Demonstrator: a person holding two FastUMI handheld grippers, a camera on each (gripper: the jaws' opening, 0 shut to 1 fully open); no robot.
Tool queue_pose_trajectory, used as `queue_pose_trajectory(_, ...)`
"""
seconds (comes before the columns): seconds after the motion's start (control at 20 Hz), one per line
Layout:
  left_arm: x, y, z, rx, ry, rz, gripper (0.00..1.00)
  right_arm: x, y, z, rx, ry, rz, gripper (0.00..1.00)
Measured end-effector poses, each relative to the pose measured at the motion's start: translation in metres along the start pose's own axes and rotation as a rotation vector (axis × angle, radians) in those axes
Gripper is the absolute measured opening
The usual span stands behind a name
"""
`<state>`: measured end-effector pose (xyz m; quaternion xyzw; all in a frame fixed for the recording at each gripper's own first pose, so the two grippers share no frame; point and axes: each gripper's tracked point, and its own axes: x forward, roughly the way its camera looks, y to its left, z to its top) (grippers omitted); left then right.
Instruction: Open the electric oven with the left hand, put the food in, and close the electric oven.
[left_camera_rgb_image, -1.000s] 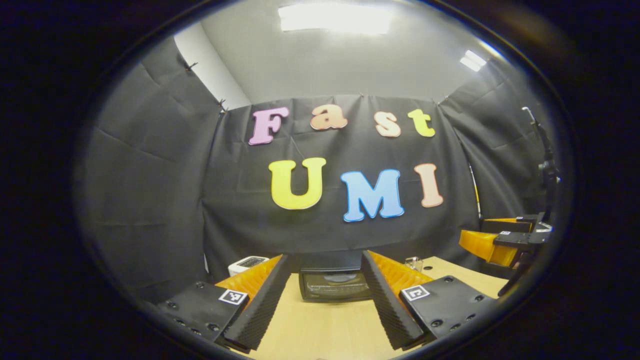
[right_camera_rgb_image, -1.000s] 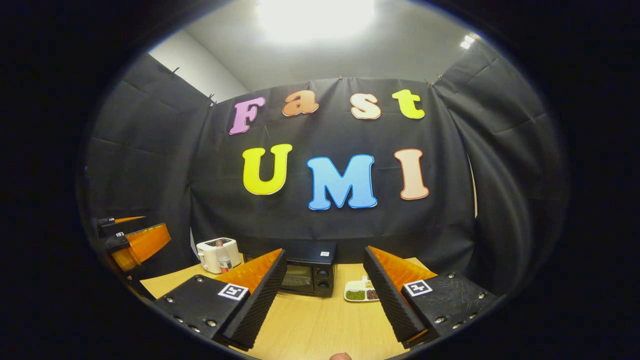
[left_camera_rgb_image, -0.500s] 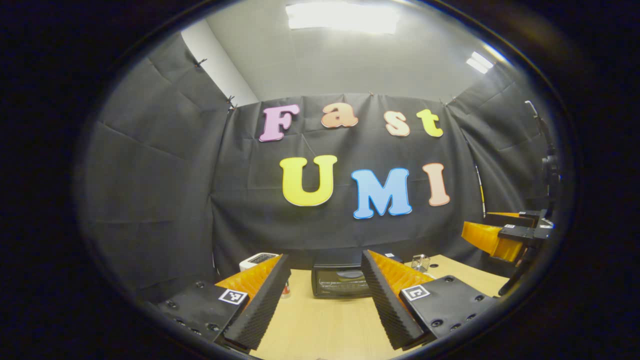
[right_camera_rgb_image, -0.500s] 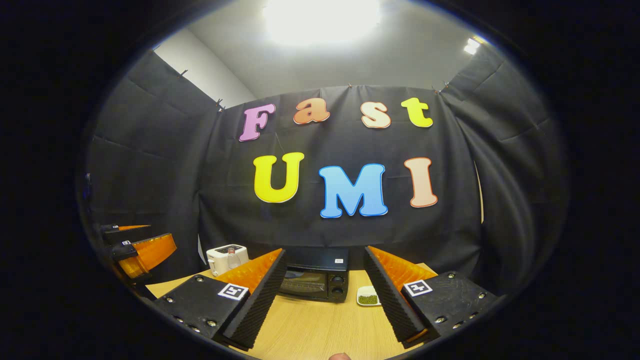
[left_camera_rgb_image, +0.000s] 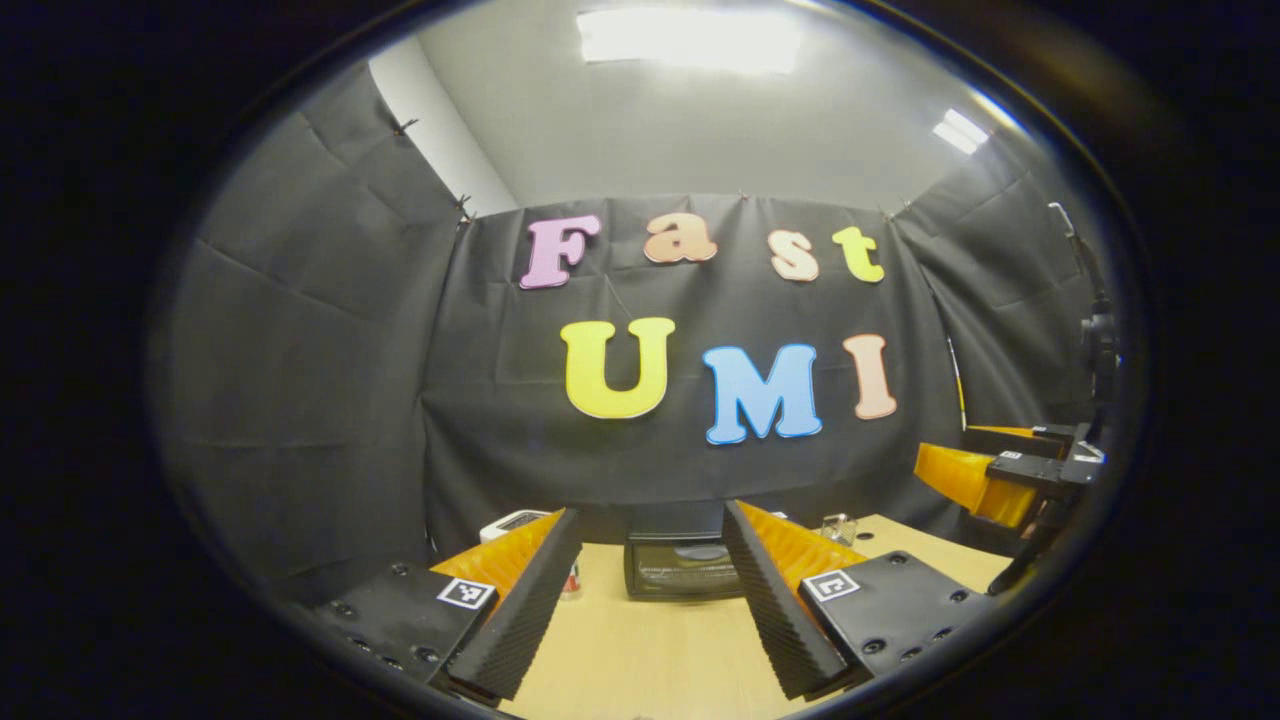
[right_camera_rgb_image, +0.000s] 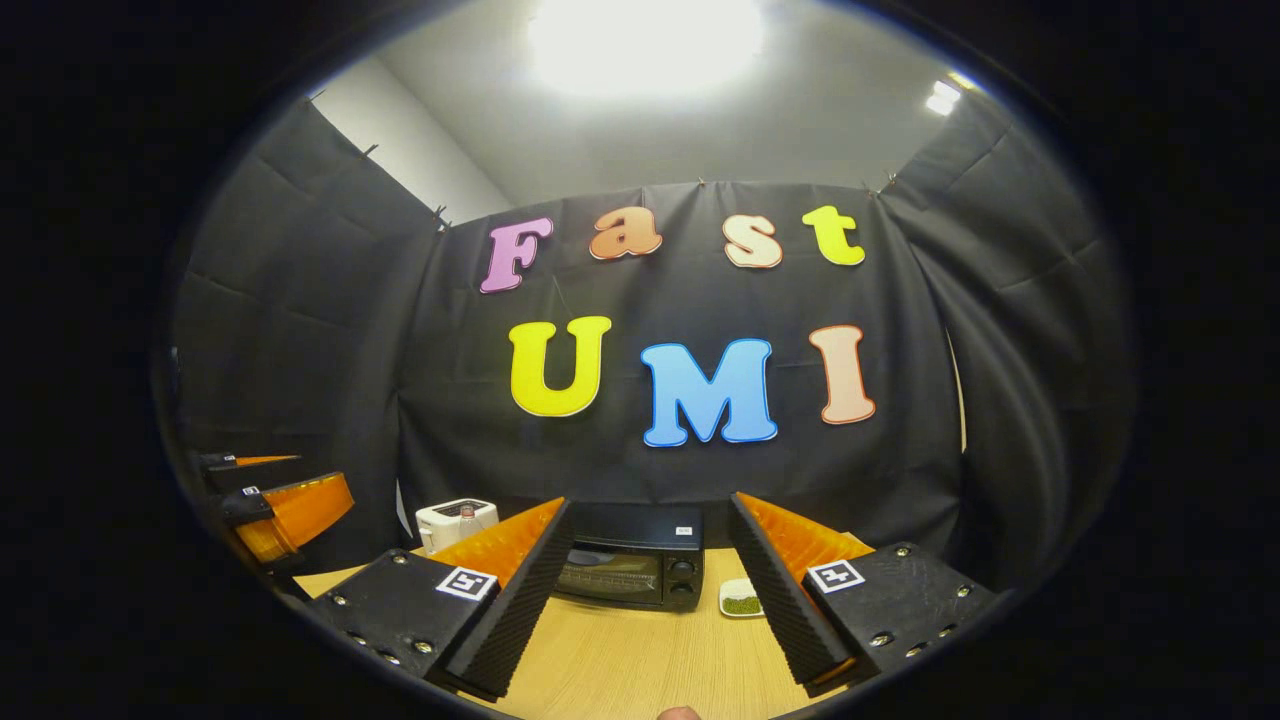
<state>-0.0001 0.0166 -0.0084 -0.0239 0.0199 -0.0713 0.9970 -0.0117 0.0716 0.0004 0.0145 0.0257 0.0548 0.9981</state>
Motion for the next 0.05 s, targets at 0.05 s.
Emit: queue_pose_trajectory(0.05,0.0001,0.0004,0.0022,0.000,-0.005,-0.001,1.00,0.0000,0.0011,0.0000,0.000,0.000,-0.001,0.97)
